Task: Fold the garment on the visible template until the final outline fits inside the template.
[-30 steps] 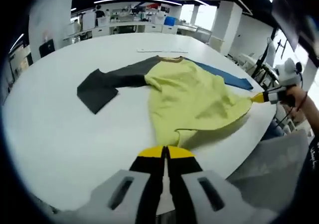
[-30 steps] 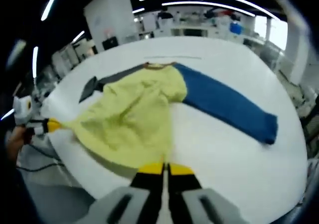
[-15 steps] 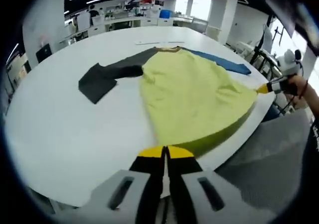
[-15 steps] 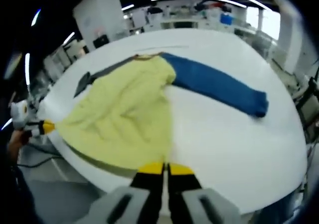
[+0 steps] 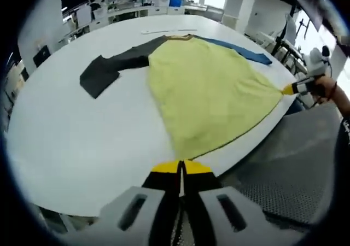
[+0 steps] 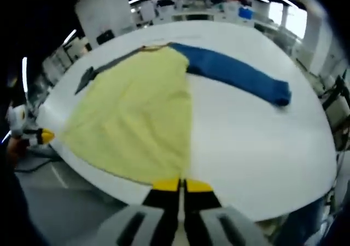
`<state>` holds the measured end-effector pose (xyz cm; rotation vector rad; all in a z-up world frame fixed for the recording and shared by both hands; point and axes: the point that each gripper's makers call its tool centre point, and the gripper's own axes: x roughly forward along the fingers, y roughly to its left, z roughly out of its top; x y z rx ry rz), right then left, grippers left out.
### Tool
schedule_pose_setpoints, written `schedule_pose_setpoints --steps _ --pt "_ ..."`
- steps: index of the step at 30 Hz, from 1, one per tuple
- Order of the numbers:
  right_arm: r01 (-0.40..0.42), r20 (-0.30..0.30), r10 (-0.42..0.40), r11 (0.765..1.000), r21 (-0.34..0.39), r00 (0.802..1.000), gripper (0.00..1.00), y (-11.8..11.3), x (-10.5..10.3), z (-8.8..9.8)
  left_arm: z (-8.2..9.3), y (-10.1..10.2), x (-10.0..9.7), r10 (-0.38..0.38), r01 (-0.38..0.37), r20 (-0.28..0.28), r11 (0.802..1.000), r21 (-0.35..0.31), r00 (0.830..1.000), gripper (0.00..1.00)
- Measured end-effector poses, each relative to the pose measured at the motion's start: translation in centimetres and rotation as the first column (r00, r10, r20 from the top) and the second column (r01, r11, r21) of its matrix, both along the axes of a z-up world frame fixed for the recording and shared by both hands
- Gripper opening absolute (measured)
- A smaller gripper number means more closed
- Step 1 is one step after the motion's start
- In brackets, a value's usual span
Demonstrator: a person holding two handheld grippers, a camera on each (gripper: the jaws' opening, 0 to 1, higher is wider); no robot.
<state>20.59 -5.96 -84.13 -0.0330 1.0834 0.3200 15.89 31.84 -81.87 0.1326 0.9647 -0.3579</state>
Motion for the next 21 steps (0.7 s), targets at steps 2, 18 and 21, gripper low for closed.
schedule_pose_setpoints --steps 2,18,21 --pt "0.002 -0.001 -0.002 1.0 0.002 1.0 0.0 0.0 -0.1 -0.1 -0.3 0.4 -0.1 0.002 -0.002 -0.004 1.0 -0.006 1.0 0.0" --pt "0.009 -0.017 -0.008 0.999 0.038 1.0 0.0 -0.1 0.1 -0.7 0.6 -0.2 0.8 0.096 -0.093 0.013 0.988 -0.126 0.995 0.0" --pt "0.011 0.0 -0.011 0.998 0.06 1.0 0.13 0.3 0.2 -0.4 1.0 -0.3 1.1 0.093 -0.086 0.037 0.985 -0.147 0.995 0.02"
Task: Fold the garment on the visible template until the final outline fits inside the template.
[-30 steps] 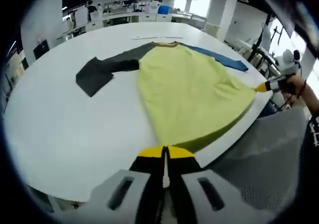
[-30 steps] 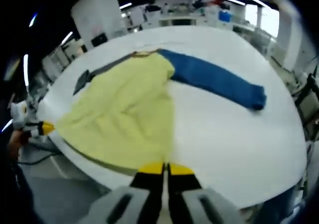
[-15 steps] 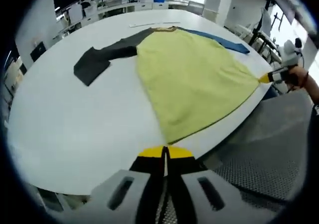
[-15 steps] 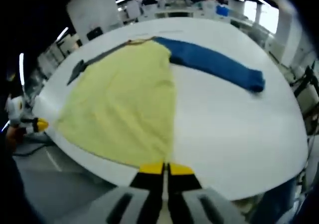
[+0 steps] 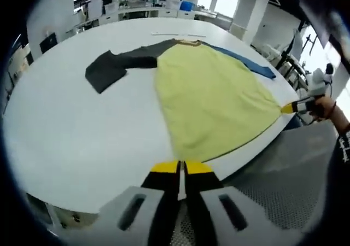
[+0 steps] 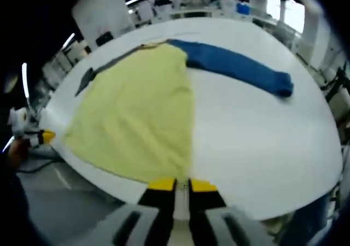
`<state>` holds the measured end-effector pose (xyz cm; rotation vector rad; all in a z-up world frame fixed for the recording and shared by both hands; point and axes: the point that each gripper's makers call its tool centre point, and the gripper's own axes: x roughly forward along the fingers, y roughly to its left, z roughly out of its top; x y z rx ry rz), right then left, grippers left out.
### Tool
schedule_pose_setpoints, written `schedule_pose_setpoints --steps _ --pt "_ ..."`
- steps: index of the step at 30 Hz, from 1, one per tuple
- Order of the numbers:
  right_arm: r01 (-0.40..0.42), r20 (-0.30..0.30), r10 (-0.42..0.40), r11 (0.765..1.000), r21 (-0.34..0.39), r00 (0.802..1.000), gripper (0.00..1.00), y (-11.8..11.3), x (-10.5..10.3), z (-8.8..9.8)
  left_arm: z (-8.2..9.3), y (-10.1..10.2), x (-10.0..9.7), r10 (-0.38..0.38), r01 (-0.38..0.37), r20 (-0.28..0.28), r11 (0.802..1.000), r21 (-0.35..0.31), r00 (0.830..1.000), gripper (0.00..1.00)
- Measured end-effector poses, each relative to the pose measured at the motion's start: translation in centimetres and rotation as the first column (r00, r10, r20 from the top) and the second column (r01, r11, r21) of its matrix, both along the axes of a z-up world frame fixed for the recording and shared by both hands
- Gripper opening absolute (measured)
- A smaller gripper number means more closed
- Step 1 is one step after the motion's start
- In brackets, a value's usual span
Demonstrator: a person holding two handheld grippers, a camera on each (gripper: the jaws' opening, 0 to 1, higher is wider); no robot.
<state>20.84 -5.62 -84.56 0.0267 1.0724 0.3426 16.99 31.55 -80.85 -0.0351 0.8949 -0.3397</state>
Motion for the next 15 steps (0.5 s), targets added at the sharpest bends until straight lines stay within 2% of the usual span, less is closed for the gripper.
schedule_pose_setpoints --steps 3,5,10,15 --pt "-0.018 0.031 0.018 1.0 -0.003 0.999 0.27 -0.1 0.5 0.1 -0.1 0.2 0.4 -0.013 0.012 0.015 1.0 0.015 1.0 0.17" --pt "-0.028 0.05 0.028 1.0 -0.004 0.998 0.32 0.0 0.7 0.6 0.2 -0.1 0.6 -0.02 0.02 0.031 1.0 0.009 0.999 0.26" --pt "-0.027 0.095 0.024 0.999 0.026 0.995 0.44 0.2 1.6 1.4 0.9 -0.2 1.2 -0.037 0.036 0.07 0.999 0.007 0.997 0.37" --pt "-0.057 0.151 0.049 0.997 0.045 0.987 0.5 0.6 2.7 2.2 1.8 -0.4 1.8 -0.051 0.049 0.109 0.999 0.017 0.993 0.49"
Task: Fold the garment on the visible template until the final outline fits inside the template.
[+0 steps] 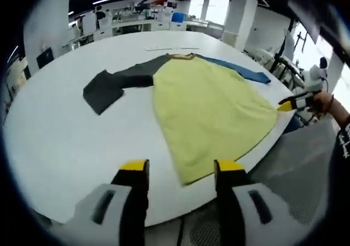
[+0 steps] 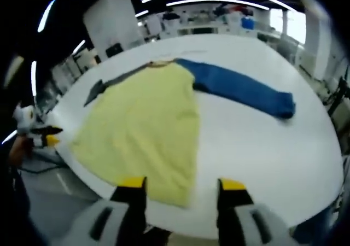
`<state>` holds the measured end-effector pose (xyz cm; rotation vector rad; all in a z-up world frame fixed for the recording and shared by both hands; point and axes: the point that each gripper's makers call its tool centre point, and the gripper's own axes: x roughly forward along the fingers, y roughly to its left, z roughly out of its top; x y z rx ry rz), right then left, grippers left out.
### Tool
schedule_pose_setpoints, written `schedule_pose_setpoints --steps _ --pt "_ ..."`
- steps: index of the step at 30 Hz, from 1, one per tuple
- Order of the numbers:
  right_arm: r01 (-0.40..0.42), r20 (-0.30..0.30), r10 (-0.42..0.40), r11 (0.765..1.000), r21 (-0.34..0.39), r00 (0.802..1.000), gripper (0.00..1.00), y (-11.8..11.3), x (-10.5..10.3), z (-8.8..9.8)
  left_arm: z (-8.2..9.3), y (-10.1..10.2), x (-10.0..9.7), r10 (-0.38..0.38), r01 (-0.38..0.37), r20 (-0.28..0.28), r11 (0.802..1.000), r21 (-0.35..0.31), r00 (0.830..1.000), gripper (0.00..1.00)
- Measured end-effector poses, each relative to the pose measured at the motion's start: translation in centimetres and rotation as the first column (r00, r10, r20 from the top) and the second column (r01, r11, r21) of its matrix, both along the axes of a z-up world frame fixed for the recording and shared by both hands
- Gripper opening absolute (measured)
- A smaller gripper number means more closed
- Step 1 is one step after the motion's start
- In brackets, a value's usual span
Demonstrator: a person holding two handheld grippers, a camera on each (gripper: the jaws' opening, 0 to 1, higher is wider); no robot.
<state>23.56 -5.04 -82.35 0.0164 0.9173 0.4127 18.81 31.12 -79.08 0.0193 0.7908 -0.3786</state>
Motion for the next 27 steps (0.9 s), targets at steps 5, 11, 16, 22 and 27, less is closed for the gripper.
schedule_pose_setpoints --steps 5,11,16,22,27 --pt "-0.03 0.058 0.03 1.0 0.002 0.998 0.52 -0.1 1.5 1.1 1.0 -0.5 0.8 -0.019 0.02 0.047 1.0 -0.004 0.999 0.62" --pt "-0.07 0.117 0.071 0.997 -0.014 0.991 0.49 -0.4 3.7 2.5 1.6 -0.9 1.4 -0.054 0.054 0.08 0.999 0.01 0.995 0.72" --pt "-0.108 0.172 0.111 0.994 -0.029 0.979 0.48 0.1 5.5 4.1 1.8 -0.9 1.8 -0.074 0.073 0.096 0.997 0.018 0.993 0.8" --pt "-0.162 0.209 0.173 0.985 -0.065 0.963 0.47 0.7 7.8 5.0 2.1 -1.1 2.3 -0.092 0.09 0.11 0.996 0.022 0.99 0.88" --pt "-0.204 0.216 0.22 0.974 -0.094 0.951 0.4 1.1 9.5 5.2 2.4 -1.2 2.9 -0.107 0.104 0.126 0.994 0.027 0.986 0.94"
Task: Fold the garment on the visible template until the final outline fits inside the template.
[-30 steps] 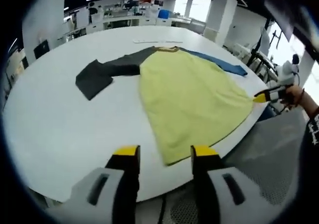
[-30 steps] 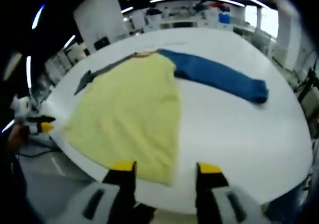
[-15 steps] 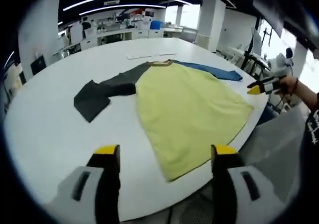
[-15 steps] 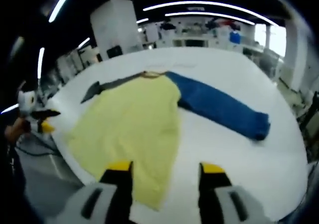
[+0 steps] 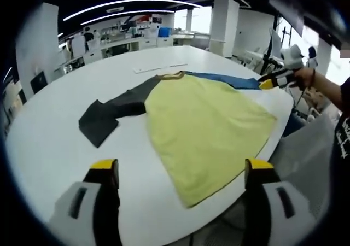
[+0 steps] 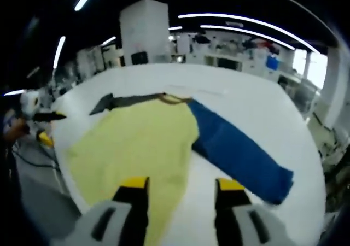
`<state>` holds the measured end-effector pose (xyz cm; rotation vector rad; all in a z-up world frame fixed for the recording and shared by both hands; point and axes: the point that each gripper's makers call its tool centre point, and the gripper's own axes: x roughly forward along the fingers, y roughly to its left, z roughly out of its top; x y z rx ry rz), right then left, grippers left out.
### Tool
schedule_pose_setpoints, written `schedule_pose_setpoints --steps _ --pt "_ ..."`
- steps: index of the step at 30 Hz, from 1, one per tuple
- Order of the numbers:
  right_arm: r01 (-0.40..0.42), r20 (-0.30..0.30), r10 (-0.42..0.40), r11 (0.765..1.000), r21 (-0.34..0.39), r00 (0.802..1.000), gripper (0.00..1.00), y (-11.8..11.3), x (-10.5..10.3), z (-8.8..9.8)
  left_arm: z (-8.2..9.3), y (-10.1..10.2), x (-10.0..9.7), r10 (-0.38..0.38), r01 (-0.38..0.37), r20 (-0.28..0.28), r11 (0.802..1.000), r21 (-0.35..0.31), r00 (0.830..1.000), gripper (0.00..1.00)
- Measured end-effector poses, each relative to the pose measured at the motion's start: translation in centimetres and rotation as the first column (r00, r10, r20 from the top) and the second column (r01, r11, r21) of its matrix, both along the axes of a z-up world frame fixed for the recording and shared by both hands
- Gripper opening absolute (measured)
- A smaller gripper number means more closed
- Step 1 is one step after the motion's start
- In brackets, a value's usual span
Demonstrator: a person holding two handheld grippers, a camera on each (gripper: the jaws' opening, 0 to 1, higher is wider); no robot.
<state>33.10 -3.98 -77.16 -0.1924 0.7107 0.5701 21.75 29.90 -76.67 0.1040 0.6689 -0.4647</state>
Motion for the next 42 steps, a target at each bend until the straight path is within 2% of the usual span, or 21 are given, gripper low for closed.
schedule_pose_setpoints --steps 6,14,22,26,31,38,42 --pt "-0.044 0.015 0.045 0.998 -0.039 0.999 0.37 0.3 1.9 -0.1 0.0 -0.2 0.5 -0.016 0.016 0.01 1.0 0.011 1.0 0.99" --pt "-0.091 0.023 0.093 0.995 -0.048 0.995 0.27 0.6 5.1 -1.5 0.5 -1.0 1.3 -0.035 0.035 0.028 0.999 -0.017 0.999 0.99" --pt "-0.159 0.041 0.162 0.985 -0.073 0.986 0.22 1.3 7.1 -2.2 0.4 -1.2 1.8 -0.037 0.037 0.023 0.999 -0.018 0.999 0.99" --pt "-0.208 0.039 0.213 0.973 -0.099 0.976 0.2 1.7 8.0 -2.9 0.1 -0.9 2.0 -0.029 0.029 0.018 0.999 -0.019 0.999 0.99" --pt "-0.284 0.025 0.291 0.946 -0.154 0.956 0.17 2.1 8.8 -4.0 -0.1 -1.0 2.1 -0.028 0.028 0.014 0.999 -0.022 1.0 0.99" --pt "-0.334 -0.003 0.339 0.925 -0.178 0.941 0.14 2.3 9.5 -5.5 0.2 -0.9 2.4 -0.015 0.015 0.034 1.0 -0.019 0.999 0.95" --pt "-0.36 -0.021 0.363 0.911 -0.2 0.931 0.12 2.3 9.9 -6.3 0.0 -0.7 2.5 0.001 -0.001 0.021 1.0 -0.007 1.0 0.95"
